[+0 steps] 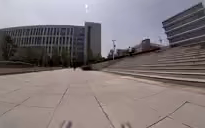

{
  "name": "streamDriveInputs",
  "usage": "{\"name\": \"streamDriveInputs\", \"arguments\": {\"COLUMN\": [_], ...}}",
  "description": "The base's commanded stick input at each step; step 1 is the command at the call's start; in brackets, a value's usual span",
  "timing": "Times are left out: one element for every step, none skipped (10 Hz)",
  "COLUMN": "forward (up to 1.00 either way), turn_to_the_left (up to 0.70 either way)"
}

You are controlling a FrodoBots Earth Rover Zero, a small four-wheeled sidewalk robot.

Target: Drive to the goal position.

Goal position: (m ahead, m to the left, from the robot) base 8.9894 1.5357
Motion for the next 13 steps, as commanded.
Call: {"name": "streamDriveInputs", "arguments": {"forward": [1.00, 1.00, 1.00, 1.00, 1.00, 1.00, 1.00, 1.00, 1.00, 1.00, 1.00, 1.00, 1.00], "turn_to_the_left": [-0.01, -0.01, -0.01, -0.01, -0.01, -0.01, -0.01, -0.01, -0.01, -0.01, -0.01, -0.01, -0.01]}}
